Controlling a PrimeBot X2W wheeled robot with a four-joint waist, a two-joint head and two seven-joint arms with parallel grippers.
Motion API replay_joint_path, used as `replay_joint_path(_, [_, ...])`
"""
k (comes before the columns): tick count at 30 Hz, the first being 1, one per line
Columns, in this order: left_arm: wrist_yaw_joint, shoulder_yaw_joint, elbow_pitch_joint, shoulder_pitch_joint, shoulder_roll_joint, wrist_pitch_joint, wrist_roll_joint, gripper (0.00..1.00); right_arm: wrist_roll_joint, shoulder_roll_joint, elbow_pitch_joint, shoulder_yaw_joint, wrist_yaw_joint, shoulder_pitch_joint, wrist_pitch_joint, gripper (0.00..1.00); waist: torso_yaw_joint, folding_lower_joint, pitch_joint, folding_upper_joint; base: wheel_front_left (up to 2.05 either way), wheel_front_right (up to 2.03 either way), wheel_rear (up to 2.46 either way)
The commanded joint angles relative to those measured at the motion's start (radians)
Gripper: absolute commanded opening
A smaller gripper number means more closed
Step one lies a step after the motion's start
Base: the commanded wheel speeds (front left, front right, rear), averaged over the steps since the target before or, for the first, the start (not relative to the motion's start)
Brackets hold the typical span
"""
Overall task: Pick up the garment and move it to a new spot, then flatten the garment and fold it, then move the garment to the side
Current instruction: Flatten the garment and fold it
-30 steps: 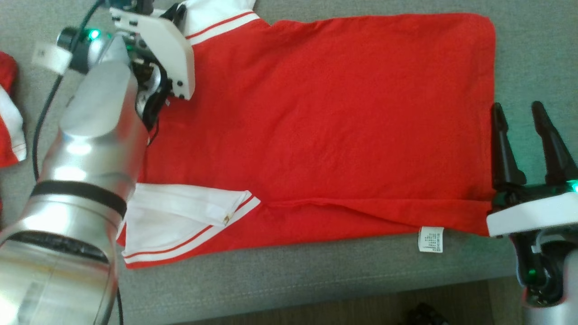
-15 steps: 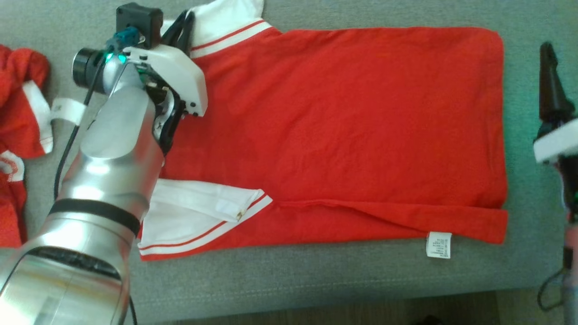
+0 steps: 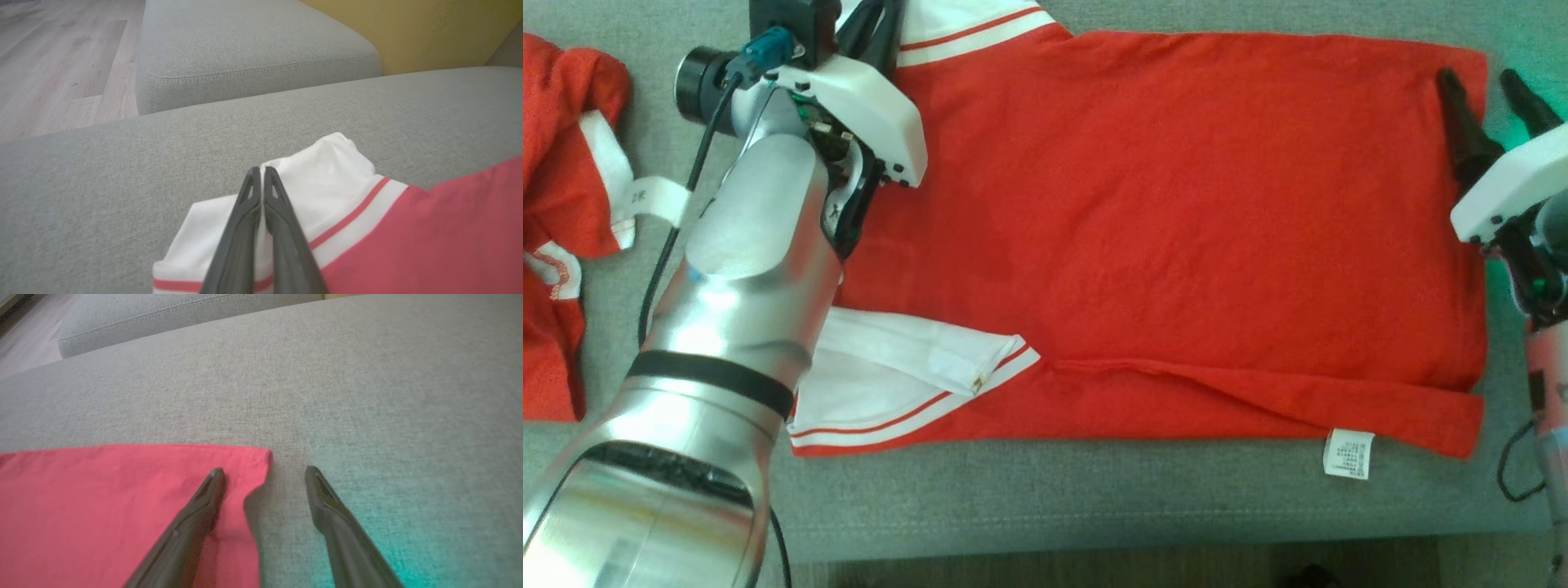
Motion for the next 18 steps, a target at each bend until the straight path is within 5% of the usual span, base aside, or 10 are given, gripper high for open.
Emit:
replay_joint_path(1, [0.007, 0.019, -0.04, -0.022, 0.034, -0.012, 0.007, 0.0, 0.01, -0.018, -0.005, 0.026, -0.001, -0.019, -0.007, 1.0, -0.001, 0.0, 0.001, 0.0, 0.0, 0.0, 0.0])
replay_joint_path(6, [0.008, 0.025, -0.067, -0.014, 0.042, -0.013, 0.009, 0.0, 0.029, -0.03, 0.025, 0.064, -0.001, -0.045, -0.026, 1.0, -0.003, 0.0, 0.005, 0.0, 0.0, 0.0, 0.0])
replay_joint_path(7, [0.008, 0.027, -0.073, -0.008, 0.043, -0.013, 0.01, 0.0, 0.036, -0.031, 0.036, 0.079, -0.001, -0.049, -0.023, 0.6, -0.003, 0.0, 0.0, 0.0, 0.0, 0.0, 0.0])
replay_joint_path(8, [0.009, 0.028, -0.078, -0.002, 0.044, -0.013, 0.01, 0.0, 0.044, -0.034, 0.046, 0.092, -0.001, -0.051, -0.021, 0.07, -0.003, 0.0, -0.004, 0.0, 0.0, 0.0, 0.0])
replay_joint_path(9, [0.009, 0.03, -0.086, 0.002, 0.045, -0.013, 0.011, 0.0, 0.051, -0.038, 0.053, 0.101, -0.001, -0.054, -0.022, 0.0, -0.002, 0.0, -0.006, 0.0, 0.0, 0.0, 0.0])
replay_joint_path(18, [0.019, 0.064, -0.228, 0.045, 0.053, -0.013, 0.032, 0.0, 0.106, -0.088, 0.016, 0.101, -0.001, -0.04, -0.142, 0.0, 0.019, 0.0, -0.013, 0.0, 0.0, 0.0, 0.0])
